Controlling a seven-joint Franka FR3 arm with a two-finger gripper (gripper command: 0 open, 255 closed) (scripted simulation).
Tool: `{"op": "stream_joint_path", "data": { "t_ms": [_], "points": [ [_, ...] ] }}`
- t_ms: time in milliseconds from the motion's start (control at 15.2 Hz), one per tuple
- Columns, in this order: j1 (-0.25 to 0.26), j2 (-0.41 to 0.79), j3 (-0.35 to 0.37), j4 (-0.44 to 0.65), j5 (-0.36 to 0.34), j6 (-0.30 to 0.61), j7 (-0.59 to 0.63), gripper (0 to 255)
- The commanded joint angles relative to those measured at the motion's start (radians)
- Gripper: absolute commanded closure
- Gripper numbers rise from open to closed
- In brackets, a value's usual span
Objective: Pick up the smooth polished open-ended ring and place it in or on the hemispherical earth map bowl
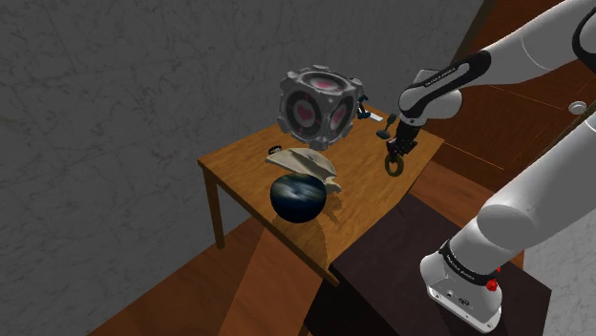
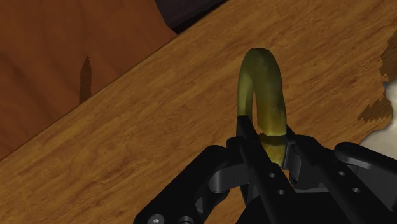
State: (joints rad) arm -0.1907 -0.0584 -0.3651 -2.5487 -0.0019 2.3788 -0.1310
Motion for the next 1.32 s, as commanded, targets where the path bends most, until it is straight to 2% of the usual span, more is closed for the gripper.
{"op": "stream_joint_path", "data": {
  "t_ms": [0,1254],
  "points": [
    [-0.001,-0.025,0.001,0.008,-0.013,-0.033,0.011,255],
    [-0.013,-0.21,0.026,0.117,-0.073,-0.318,0.065,255]
  ]
}}
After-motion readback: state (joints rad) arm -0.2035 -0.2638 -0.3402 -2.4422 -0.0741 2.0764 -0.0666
